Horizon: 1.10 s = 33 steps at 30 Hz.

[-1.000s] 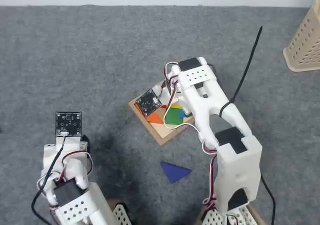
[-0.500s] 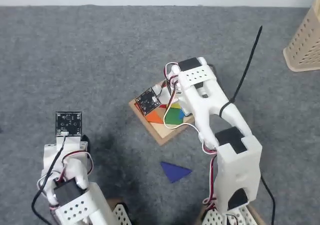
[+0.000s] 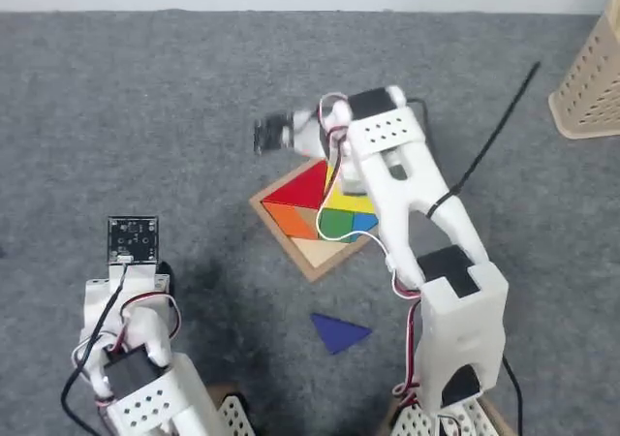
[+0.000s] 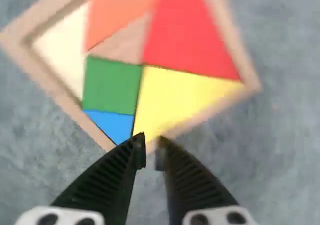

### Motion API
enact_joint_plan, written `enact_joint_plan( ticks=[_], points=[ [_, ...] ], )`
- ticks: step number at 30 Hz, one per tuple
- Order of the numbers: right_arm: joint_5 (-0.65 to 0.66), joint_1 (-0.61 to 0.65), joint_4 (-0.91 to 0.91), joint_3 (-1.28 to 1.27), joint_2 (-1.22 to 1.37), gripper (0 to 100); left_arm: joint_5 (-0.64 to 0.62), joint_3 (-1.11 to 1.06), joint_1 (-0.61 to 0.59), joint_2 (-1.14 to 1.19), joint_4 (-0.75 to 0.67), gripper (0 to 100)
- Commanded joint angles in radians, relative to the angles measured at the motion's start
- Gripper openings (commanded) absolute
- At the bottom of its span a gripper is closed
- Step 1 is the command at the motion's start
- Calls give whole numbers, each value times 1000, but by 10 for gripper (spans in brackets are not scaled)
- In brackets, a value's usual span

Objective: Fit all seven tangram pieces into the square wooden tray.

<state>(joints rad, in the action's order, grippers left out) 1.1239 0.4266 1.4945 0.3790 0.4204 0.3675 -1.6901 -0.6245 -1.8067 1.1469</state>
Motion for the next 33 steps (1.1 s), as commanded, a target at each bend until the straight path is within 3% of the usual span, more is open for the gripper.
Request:
enact_joint_plan(
  ticks=[1, 4, 6, 10, 13, 21, 24, 30, 33],
  points=[
    [-281, -7, 151, 176, -25, 7, 8, 5, 6, -9, -3, 220],
    [-465, -16, 305, 230, -47, 6, 8, 5, 6, -11, -5, 218],
    [-549, -48, 294, 164, -88, 6, 8, 5, 6, -11, -5, 218],
    [-485, -82, 246, -104, -213, 6, 8, 5, 3, -12, 0, 218],
    [-460, -41, 156, -371, -351, 6, 8, 5, 5, -11, 2, 218],
    [-473, 315, -91, -1056, -782, 6, 8, 5, 6, -11, 2, 218],
    [-534, 386, -117, -1152, -871, 6, 8, 5, 6, -11, 2, 218],
    [-508, 596, -170, -1260, -903, 6, 8, 5, 6, -11, 2, 218],
    [-611, 659, -237, -1280, -901, 51, 8, 5, 5, -11, 2, 218]
  ],
)
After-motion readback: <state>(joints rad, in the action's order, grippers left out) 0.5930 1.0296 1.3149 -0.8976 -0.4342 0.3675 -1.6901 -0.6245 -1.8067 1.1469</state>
